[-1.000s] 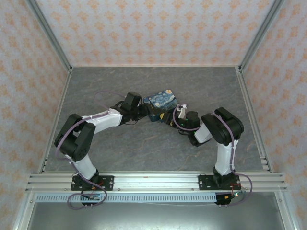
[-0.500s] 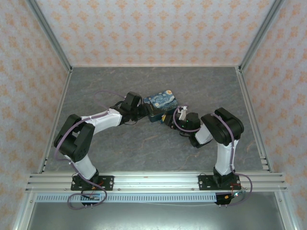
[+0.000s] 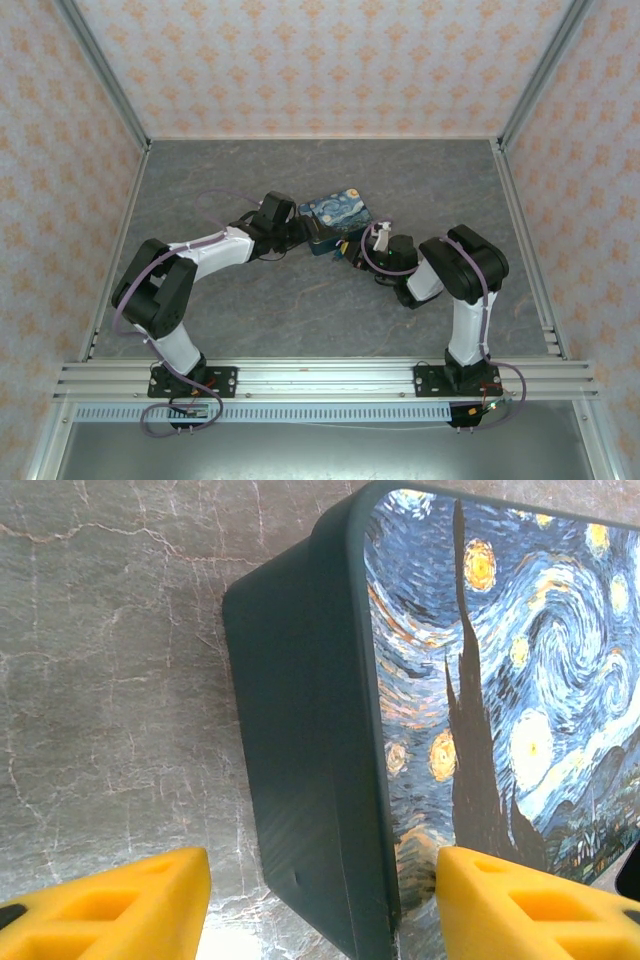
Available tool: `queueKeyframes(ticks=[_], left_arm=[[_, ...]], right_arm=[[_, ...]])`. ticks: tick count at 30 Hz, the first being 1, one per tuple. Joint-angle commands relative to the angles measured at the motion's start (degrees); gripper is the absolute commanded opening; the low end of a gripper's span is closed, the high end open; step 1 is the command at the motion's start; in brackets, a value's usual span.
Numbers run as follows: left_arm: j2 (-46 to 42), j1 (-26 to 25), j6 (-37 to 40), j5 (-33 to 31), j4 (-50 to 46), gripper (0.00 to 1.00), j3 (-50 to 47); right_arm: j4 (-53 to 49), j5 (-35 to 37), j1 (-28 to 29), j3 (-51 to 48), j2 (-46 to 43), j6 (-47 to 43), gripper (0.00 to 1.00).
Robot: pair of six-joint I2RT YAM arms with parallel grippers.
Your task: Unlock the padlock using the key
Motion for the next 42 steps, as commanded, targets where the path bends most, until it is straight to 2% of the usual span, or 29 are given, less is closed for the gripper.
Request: queueKeyframes(ticks=[1, 9, 22, 35, 42], left_arm=[[0.1, -0.3, 1.3, -3.1, -7.5, 0.60, -0.9], [-0.2, -0.3, 1.3, -3.4, -7.7, 0.60, -1.0], [-0.7, -0.3, 0.2, -2.5, -6.4, 0.60, -2.3], [-1.5, -0.9, -0.3, -2.5, -5.7, 0.60, -3.5], [-3.9, -0.8, 0.4, -3.7, -7.6, 0.61, -2.2]], right_arm=[[1.6, 0.2, 0.4, 0.4, -2.0, -0.8, 0.09], [1.6, 2.1, 0.3, -0.5, -3.1, -0.6, 0.03], [7.6, 5.3, -1.5, -2.2, -2.5, 6.0, 0.01], [7.3, 7.3, -2.0, -2.3, -4.6, 7.6, 0.00], [1.8, 7.9, -2.2, -4.7, -9.6, 4.5, 0.00]])
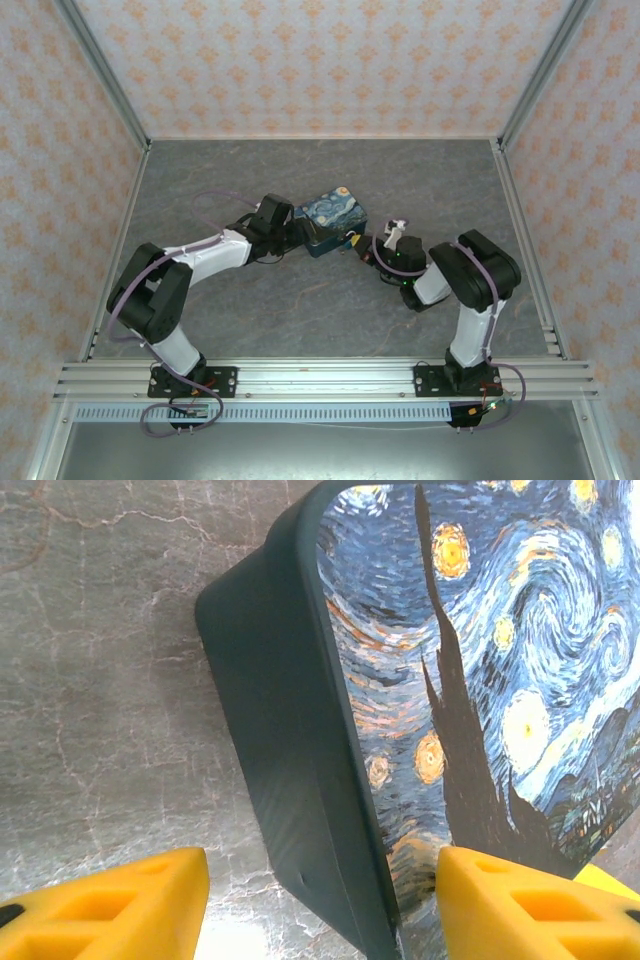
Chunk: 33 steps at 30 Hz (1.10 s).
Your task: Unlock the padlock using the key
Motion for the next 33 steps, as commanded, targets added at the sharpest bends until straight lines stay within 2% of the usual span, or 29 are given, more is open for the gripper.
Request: queueKeyframes(ticks=[1, 8, 17, 21, 26, 30, 33], left_arm=[[-1.8, -0.4, 0.6, -2.7, -6.3, 0.61, -0.2], [-7.0, -0.4, 2.6, -6.0, -9.4, 0.62, 1.8], [-19.9, -0.5, 8.5, -13.9, -10.0, 0.65, 0.1], [-26.4, -0.5, 11.3, -18.5, -10.2, 0.67, -1.8], [-33.7, -0.5, 13.7, -23.2, -10.2, 0.70, -4.3], [-38.9, -0.4, 15.8, -24.9, -9.1, 0.75, -6.5], [-42.4, -0.5, 16.6, -26.1, -8.5, 0.77, -8.0]], right_arm=[[-0.7, 0.9, -0.6, -1.3, -4.5, -2.7, 0.01], [-15.4, -0.2, -0.5, -2.8, -15.8, -6.1, 0.00], [-58.0, -0.8, 0.9, 1.5, -40.8, -18.2, 0.01], [-70.0, -2.2, 1.3, 2.8, -48.1, -19.5, 0.01], [-79.8, -4.1, 3.4, 5.1, -50.7, -18.8, 0.01], [-88.0, -3.8, 6.1, 8.5, -48.8, -18.8, 0.02], [-90.1, -3.9, 7.1, 9.4, -46.4, -17.2, 0.02]])
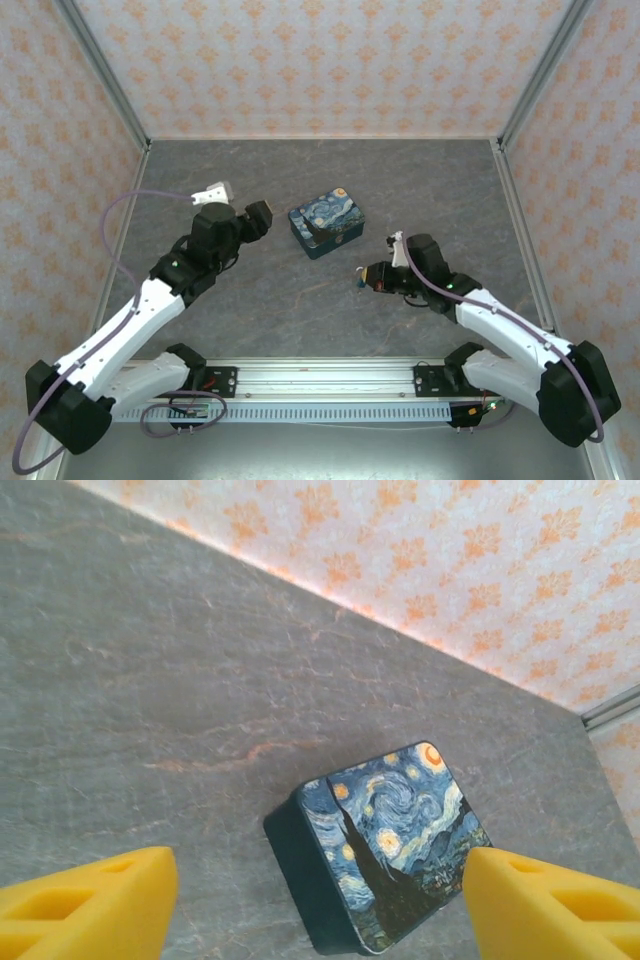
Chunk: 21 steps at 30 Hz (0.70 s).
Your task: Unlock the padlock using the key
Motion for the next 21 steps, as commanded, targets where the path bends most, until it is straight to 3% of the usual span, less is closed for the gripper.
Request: queueKeyframes(ticks=[1, 11, 21], left_arm=[[-3.6, -0.4, 2.7, -4.6, 0.6, 0.78, -1.8], [-8.0, -0.4, 4.7, -5.8, -0.3, 0.80, -3.7], [-9.1, -0.4, 7.6, -6.8, 0.4, 0.80, -4.7]], right_arm=[[-6.3, -0.6, 1.1, 2.1, 2.4, 1.3, 0.02], [-3.7, -1.4, 2.2, 4.0, 14.7, 2.7, 0.02], [-1.3, -1.3, 2.4, 4.6, 20.8, 3.1, 0.03]])
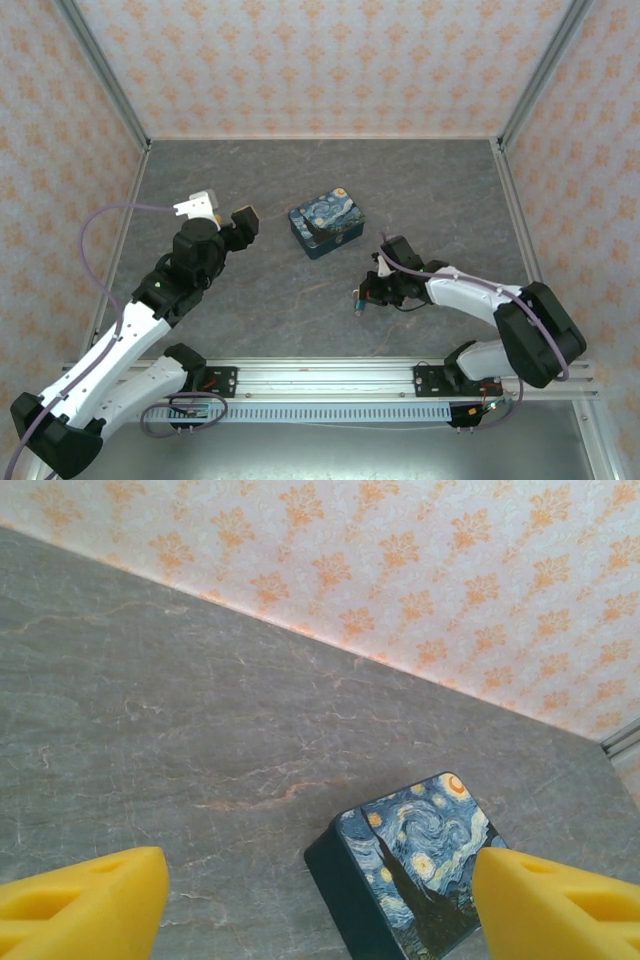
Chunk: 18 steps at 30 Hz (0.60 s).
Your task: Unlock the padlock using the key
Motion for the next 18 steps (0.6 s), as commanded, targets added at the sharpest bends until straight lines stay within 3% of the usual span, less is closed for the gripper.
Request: queueKeyframes(ticks=[1, 9, 18], left_arm=[[-0.6, -0.4, 1.9, -2.3, 0.5, 0.80, -0.9], [-0.8, -0.4, 2.0, -2.5, 0.2, 0.80, -0.4], [-2.2, -0.4, 2.9, -3.7, -0.9, 0.80, 1.5]], right_arm=[[1.6, -0.3, 0.4, 1.8, 1.4, 0.8, 0.04], [0.2, 0.4, 0.4, 2.9, 1.0, -0.8, 0.22], [-8.3, 9.7, 0.4, 5.6, -6.8, -7.4, 0.35]])
